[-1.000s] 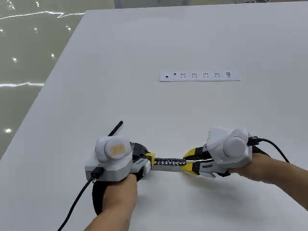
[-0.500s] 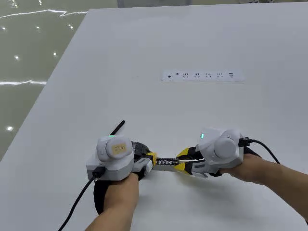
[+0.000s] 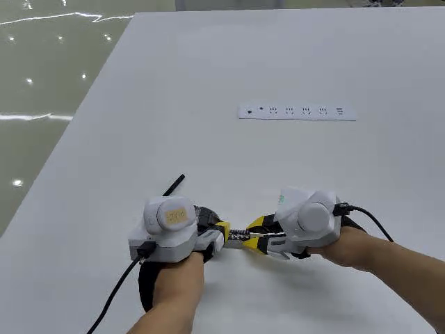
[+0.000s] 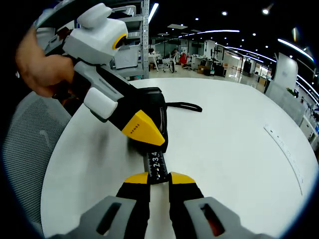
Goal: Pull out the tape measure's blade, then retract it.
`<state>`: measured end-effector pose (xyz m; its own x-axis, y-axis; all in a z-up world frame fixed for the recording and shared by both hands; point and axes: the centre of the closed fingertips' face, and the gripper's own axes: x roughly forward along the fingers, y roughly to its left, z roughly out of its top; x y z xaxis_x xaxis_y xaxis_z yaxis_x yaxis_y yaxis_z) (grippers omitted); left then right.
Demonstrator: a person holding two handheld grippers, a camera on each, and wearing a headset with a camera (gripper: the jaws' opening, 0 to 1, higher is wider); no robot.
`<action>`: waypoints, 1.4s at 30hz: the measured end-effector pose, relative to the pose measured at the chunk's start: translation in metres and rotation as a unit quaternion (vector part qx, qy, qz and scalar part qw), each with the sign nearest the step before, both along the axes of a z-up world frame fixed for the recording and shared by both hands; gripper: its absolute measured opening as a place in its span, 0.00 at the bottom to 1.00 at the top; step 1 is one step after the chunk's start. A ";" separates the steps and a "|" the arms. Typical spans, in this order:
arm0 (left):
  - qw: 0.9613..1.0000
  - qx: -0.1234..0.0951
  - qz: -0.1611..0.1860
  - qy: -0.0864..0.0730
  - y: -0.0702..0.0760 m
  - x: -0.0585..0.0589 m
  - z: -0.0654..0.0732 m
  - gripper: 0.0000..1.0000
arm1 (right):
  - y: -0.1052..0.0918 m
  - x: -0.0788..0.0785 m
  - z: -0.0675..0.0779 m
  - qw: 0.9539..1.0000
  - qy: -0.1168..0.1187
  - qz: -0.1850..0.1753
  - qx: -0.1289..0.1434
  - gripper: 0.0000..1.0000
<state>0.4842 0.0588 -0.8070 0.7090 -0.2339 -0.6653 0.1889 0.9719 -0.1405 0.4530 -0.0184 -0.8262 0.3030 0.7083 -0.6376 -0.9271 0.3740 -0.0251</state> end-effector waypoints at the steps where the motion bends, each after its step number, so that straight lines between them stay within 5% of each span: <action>1: 1.000 -0.001 0.000 0.000 0.000 0.000 0.000 0.62 | 0.002 0.000 0.000 1.000 0.000 0.001 0.001 0.13; 23: 1.000 -0.005 0.006 0.003 0.001 -0.001 0.000 0.62 | 0.029 0.006 -0.001 1.000 -0.003 0.021 0.000 0.14; 42: 1.000 0.008 0.005 0.001 -0.001 -0.004 -0.001 0.63 | 0.029 0.006 -0.005 0.999 -0.002 0.033 -0.005 0.15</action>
<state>0.4805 0.0583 -0.8080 0.7106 -0.2161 -0.6696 0.1786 0.9759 -0.1254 0.4594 0.0108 -0.8310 0.2581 0.7211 -0.6430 -0.9499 0.3110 -0.0325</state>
